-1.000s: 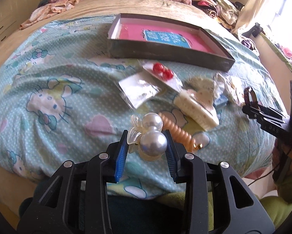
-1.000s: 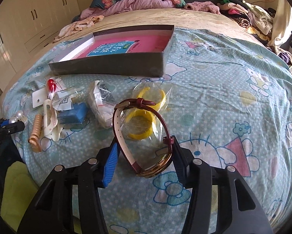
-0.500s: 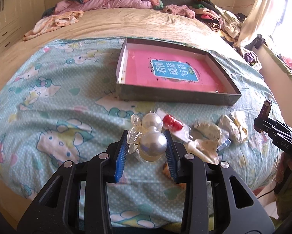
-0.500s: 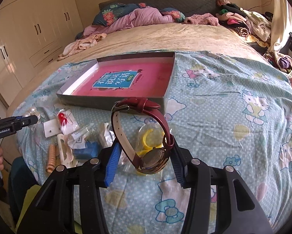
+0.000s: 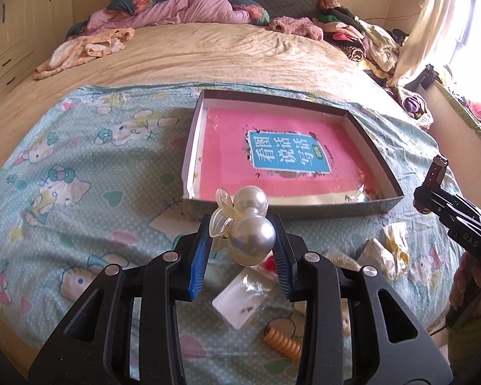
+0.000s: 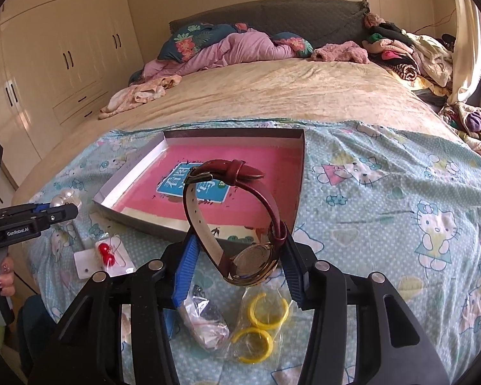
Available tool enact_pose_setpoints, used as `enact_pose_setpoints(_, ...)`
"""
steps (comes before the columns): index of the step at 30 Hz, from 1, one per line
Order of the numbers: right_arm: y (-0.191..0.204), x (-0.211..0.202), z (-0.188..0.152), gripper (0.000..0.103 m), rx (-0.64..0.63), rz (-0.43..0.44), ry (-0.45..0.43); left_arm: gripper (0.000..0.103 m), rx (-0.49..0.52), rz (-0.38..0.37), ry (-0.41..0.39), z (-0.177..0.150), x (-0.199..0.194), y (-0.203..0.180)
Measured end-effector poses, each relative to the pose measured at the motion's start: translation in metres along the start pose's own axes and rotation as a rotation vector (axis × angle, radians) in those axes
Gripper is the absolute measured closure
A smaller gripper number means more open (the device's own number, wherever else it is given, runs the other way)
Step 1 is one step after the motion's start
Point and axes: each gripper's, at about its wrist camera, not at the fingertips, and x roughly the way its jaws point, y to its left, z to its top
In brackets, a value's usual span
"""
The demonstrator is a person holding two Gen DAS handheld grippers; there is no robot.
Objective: Organize jewelry
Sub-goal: 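Lower the watch into the pink box and open the right tool while the left tool carries the earring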
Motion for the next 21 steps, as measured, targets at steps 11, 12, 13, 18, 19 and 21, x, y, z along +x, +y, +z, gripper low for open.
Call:
enact_pose_setpoints(11, -0.001, 0.033, 0.018, 0.057, -0.006, -0.011, 0.008, 0.075, 0.005, 0.007, 0.005, 0.021, 0.026, -0.004)
enact_pose_setpoints(12, -0.001, 0.037, 0.019, 0.057, -0.008, -0.017, 0.015, 0.075, 0.006, 0.008, 0.006, 0.022, 0.028, -0.005)
enact_pose_setpoints(13, -0.002, 0.04, 0.019, 0.057, -0.007, -0.017, 0.023, 0.075, 0.007, 0.008, 0.009, 0.024, 0.031, -0.004)
enact_pose_setpoints(18, -0.005, 0.058, 0.021, 0.057, 0.0, -0.027, 0.055, 0.075, 0.012, 0.013, 0.023, 0.03, 0.043, -0.004)
enact_pose_setpoints(19, -0.005, 0.061, 0.021, 0.057, 0.0, -0.032, 0.062, 0.075, 0.013, 0.014, 0.027, 0.031, 0.046, -0.004)
enact_pose_setpoints(21, -0.007, 0.068, 0.021, 0.057, 0.004, -0.041, 0.081, 0.075, 0.013, 0.015, 0.034, 0.033, 0.05, -0.003)
